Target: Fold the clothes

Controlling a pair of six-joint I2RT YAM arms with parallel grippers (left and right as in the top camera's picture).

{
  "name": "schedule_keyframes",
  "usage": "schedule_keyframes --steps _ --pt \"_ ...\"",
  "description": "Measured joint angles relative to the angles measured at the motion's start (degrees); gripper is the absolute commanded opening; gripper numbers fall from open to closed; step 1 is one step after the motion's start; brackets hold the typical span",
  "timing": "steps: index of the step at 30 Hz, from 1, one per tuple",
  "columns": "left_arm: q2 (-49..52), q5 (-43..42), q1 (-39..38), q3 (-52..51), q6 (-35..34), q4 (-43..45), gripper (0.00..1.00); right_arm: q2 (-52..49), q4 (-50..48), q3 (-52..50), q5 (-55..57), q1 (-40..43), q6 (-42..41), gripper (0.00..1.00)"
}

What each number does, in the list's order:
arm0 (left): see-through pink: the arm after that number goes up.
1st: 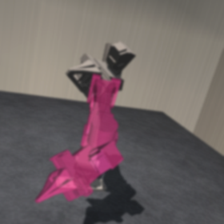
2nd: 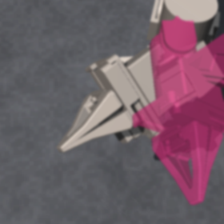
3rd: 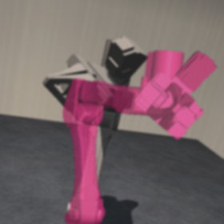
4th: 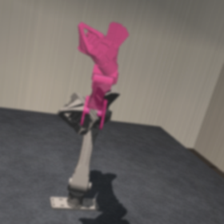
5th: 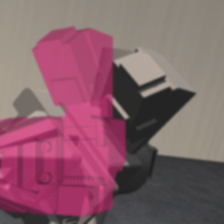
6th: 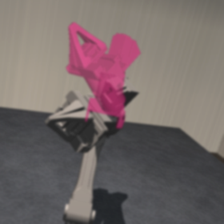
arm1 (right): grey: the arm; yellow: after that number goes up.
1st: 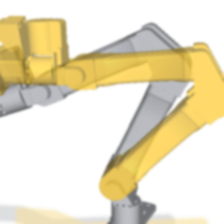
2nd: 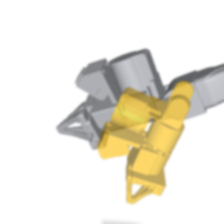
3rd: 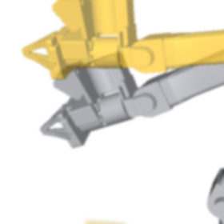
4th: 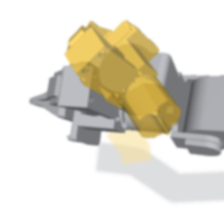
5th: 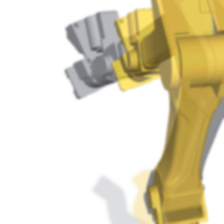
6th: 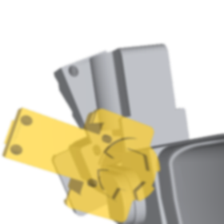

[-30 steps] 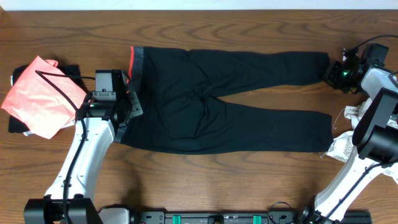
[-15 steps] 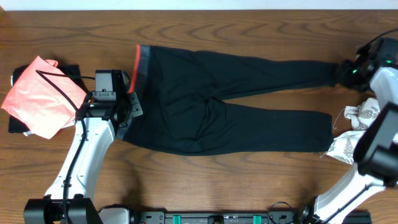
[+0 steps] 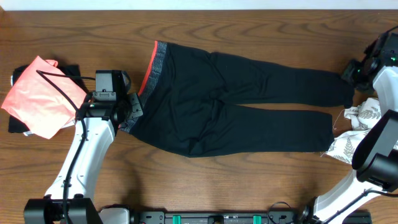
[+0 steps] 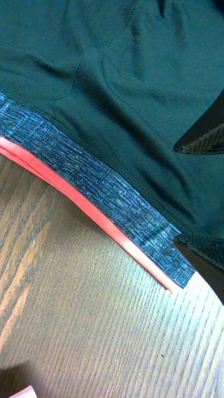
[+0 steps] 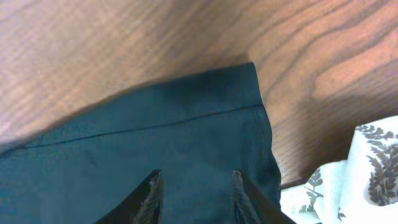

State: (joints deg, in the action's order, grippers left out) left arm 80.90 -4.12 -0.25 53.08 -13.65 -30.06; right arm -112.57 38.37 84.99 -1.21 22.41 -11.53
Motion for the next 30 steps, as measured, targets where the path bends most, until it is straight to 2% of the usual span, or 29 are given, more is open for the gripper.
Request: schedule_keyframes --steps 4,8,15,24,27,30 --pt "0.0 0.0 0.0 0.0 0.0 1.4 0.42 0.0 0.2 0.0 0.5 0.0 0.2 0.37" --pt "0.0 -0.6 0.0 0.0 0.0 5.6 0.42 0.0 0.9 0.0 0.3 0.0 1.3 0.27" --pt "1.7 -8.3 -4.2 0.1 3.3 20.9 0.41 -0.4 2.1 -0.1 -6.2 -1.6 5.3 0.22" --pt "15.1 -11.9 -13.4 0.2 10.6 42.8 0.40 -0.5 4.4 -0.1 -8.1 -6.7 6.4 0.20" --pt "20.3 -12.1 -13.3 0.2 11.4 49.5 0.31 -0.3 5.1 -0.2 -8.2 -7.8 6.6 0.20" --pt "25.2 -12.1 -13.2 0.2 12.3 55.1 0.30 0.4 5.8 -0.2 -8.2 -8.6 6.6 0.21"
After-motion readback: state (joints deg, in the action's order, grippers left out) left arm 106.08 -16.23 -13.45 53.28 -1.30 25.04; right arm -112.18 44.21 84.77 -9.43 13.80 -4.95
